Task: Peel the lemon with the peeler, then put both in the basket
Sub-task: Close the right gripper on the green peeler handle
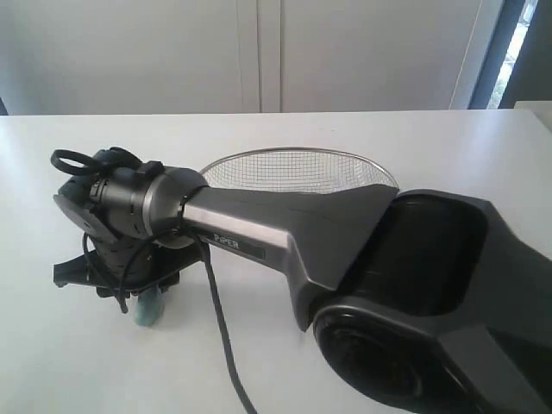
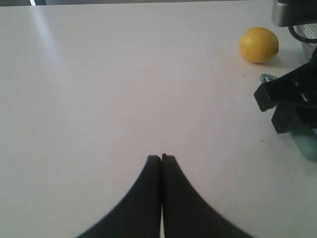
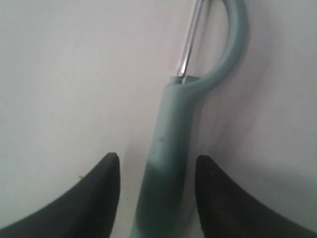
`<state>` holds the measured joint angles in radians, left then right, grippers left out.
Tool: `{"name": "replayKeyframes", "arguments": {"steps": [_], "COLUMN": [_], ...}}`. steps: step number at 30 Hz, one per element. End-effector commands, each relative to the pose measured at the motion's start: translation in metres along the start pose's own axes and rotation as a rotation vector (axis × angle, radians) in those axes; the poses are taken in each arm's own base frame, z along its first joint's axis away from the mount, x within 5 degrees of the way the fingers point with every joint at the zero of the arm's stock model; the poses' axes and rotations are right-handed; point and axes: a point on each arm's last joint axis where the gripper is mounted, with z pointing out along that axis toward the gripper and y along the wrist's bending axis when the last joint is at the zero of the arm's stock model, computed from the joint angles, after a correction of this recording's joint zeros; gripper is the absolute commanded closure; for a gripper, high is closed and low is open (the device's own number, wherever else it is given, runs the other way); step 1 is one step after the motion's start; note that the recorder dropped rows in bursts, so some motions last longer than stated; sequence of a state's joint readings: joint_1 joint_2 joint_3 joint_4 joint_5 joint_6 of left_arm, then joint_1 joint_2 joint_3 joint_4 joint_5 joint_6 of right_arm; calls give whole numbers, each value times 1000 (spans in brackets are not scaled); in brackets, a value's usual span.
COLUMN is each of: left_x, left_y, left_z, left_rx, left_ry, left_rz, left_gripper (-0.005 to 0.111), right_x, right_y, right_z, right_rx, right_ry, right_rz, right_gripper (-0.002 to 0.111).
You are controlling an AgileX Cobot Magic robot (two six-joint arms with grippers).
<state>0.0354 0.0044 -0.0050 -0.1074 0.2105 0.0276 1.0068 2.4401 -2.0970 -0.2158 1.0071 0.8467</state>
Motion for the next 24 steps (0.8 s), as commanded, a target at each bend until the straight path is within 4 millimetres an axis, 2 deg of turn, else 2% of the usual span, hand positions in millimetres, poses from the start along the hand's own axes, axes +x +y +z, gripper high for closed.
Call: {"name": "replayKeyframes", "arguments": {"steps": [1,18,20,21,22,23,24], "left_x": [1,1,1,1,1,1,1], "left_y": [0,0,0,0,0,0,0], "left_z": [0,0,0,0,0,0,0], "left_rx": [2,3,3,3,3,3,3], "left_ry": [-2,0,0,0,0,0,0], "left_rz": [-3,-3,-3,-3,-3,-3,-3], "left_gripper": [107,107,107,107,107,107,107], "right_x": [-4,1,2,3,3,3,4], "right_y": [-3,-5,-5,-6,-6,-7,-8], "right_z": [-1,12,12,12,12,12,12], "right_rx": [-2,28,35,43,45,53,61], "right_ry": [-7,24,32,39,41,48,55], "right_rz": [22,19,20,20,20,20,20], "right_gripper": [63,65,73,82,86,96,101]}}
